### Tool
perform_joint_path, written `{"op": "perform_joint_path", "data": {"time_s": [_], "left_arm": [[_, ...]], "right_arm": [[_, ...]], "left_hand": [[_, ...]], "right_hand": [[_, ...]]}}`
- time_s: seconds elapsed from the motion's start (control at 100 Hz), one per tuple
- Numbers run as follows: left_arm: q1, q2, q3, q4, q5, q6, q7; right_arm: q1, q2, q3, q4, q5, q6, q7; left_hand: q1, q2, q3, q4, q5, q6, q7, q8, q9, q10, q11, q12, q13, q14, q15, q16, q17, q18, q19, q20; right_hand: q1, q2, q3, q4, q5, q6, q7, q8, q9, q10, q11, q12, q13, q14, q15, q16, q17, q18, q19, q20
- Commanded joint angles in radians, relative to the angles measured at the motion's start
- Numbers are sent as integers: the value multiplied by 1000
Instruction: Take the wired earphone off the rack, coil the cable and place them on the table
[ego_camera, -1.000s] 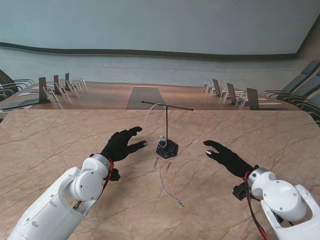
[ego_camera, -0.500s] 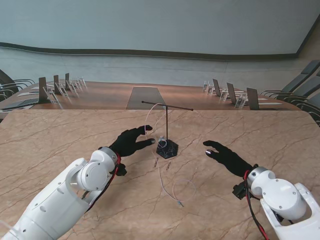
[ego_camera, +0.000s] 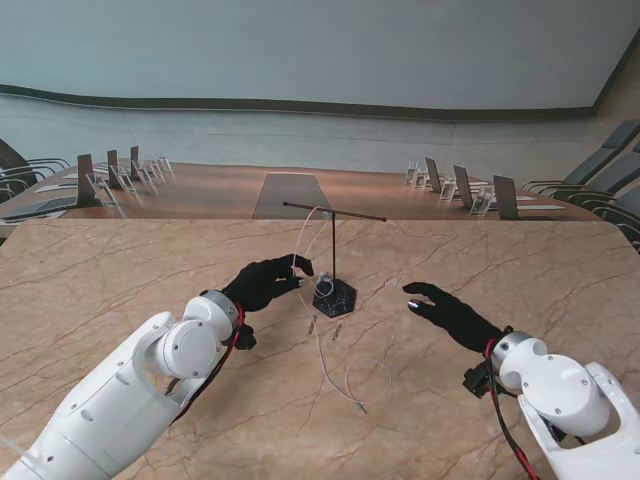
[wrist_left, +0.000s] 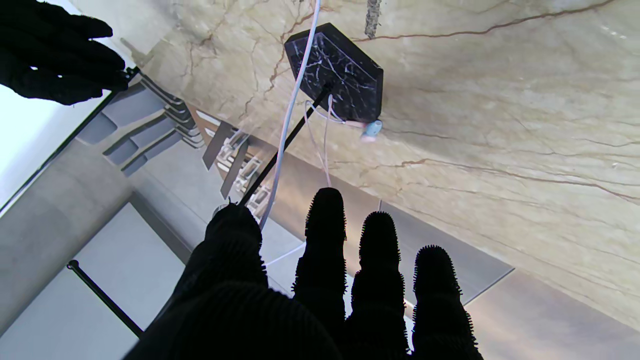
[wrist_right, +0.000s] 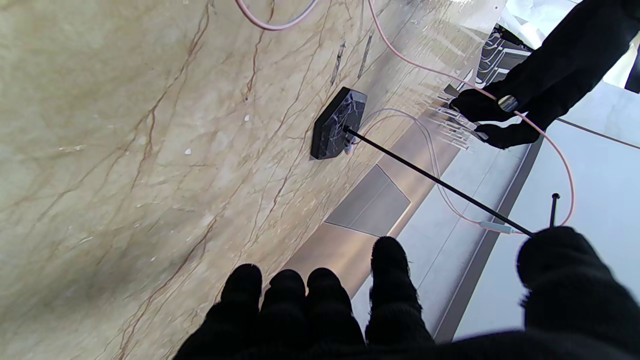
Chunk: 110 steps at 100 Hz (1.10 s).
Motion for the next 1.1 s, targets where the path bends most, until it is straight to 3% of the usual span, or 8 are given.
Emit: {"op": "perform_joint_path", "data": {"time_s": [0.0,0.1,0.26,0.62,1.09], "left_arm": [[15,2,-2,-16,4,-2,-1],[23,2,-2,-19,26,-11,15],[30,8,0,-33,57,-7,7],[60,21,7,-70,70,-3,-34],[93,34,12,-103,76,-11,-76]], "right_arm": [[-1,-1,-6,-8,-3,4,4],[-1,0,-9,-12,-4,8,8],[-3,0,-11,-16,-7,10,9],[13,3,-26,-16,-12,9,21],[48,10,-61,-25,-11,10,50]], "left_hand": [[104,-15,19,22,28,-46,71,46,26,-16,32,76,21,10,26,20,-33,10,83,-31],[108,-10,80,32,94,-12,176,121,62,-15,46,165,49,18,47,25,-33,18,147,-49],[108,31,135,37,137,51,326,203,74,-17,69,178,64,19,60,25,-34,24,180,-61],[108,68,133,30,165,19,396,327,70,-28,88,95,63,9,57,18,-40,21,195,-79],[108,42,195,13,251,22,467,468,77,-20,99,100,66,16,61,17,-41,24,200,-82]], "right_hand": [[11,44,-20,-36,0,6,22,-10,-16,-1,-4,8,-32,-12,-6,10,-13,-19,15,18],[15,44,-21,-36,-1,7,33,-14,-16,-1,-4,7,-33,-11,-6,11,-13,-19,16,19],[21,44,-24,-35,-1,9,56,-20,-13,-1,-1,6,-32,-11,-5,13,-13,-17,18,22],[33,46,-30,-33,-5,12,88,-40,-9,-1,4,3,-32,-12,-5,16,-14,-19,20,26],[44,48,-43,-31,-10,4,88,-83,-1,12,18,2,-32,10,6,60,-22,-14,45,54]]}}
